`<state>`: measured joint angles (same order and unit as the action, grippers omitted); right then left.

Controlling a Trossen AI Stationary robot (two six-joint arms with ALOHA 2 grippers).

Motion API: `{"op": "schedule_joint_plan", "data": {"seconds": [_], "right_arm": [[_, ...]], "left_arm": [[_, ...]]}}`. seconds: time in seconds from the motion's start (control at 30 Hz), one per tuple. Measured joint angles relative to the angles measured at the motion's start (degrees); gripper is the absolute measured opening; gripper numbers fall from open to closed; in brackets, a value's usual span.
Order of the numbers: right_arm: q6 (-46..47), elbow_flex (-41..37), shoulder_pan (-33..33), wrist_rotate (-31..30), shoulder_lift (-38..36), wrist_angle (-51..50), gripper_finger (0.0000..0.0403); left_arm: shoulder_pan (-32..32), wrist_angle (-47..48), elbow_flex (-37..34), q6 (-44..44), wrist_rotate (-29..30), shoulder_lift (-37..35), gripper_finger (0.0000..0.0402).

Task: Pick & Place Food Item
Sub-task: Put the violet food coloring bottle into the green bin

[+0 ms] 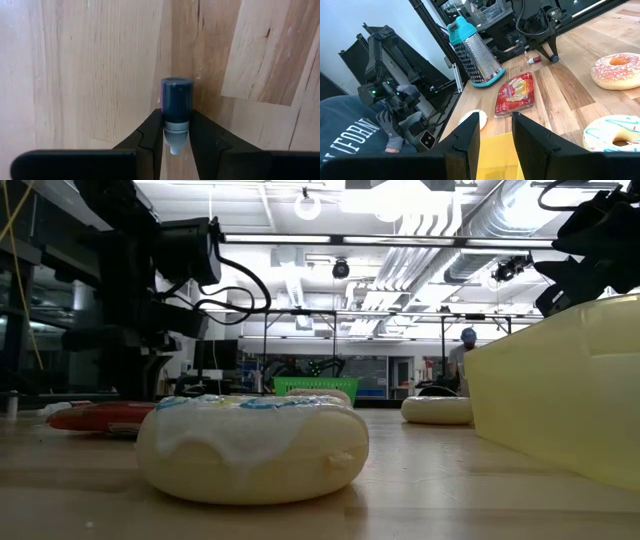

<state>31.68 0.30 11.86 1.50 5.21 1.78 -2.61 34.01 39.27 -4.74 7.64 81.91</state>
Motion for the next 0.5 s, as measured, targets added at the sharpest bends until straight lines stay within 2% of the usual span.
{"op": "schedule_joint_plan", "data": {"seconds": [0.27, 0.5], "right_arm": [[-0.01, 0.00, -0.01, 0.00, -0.01, 0.00, 0.0100], [-0.01, 0.02, 0.00, -0.02, -0.02, 0.00, 0.0100]], "left_arm": [[-0.74, 1.78, 3.83, 1.83, 0.06, -0.37, 0.0068], [-4.80, 8.57, 11.77, 5.23, -0.04, -0.35, 0.0068]]}}
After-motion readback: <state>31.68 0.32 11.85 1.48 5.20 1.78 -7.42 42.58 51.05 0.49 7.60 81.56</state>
